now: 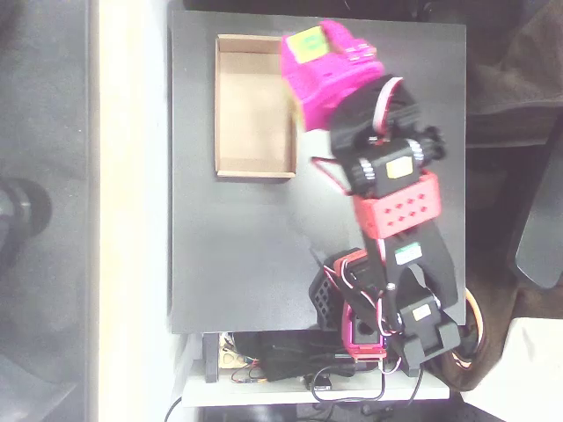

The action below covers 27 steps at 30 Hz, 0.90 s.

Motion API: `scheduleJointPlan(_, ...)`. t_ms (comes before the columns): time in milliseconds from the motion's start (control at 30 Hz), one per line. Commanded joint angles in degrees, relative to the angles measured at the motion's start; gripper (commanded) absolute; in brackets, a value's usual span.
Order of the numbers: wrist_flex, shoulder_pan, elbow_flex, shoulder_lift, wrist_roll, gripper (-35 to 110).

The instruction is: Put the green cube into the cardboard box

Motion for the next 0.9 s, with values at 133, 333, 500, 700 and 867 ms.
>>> scheduleJointPlan(133, -0.26, -5.45, 0.26, -5.62, 0.44, 12)
scheduleJointPlan(333, -0.26, -5.62, 0.26, -13.71, 0.44, 12)
scheduleJointPlan(500, -0.26, -5.71, 0.26, -19.95, 0.44, 12)
scheduleJointPlan(700, -0.26, -5.8, 0.26, -26.98, 0.44, 12)
scheduleJointPlan(867, -0.35, -5.8, 0.18, -31.46, 0.53, 12)
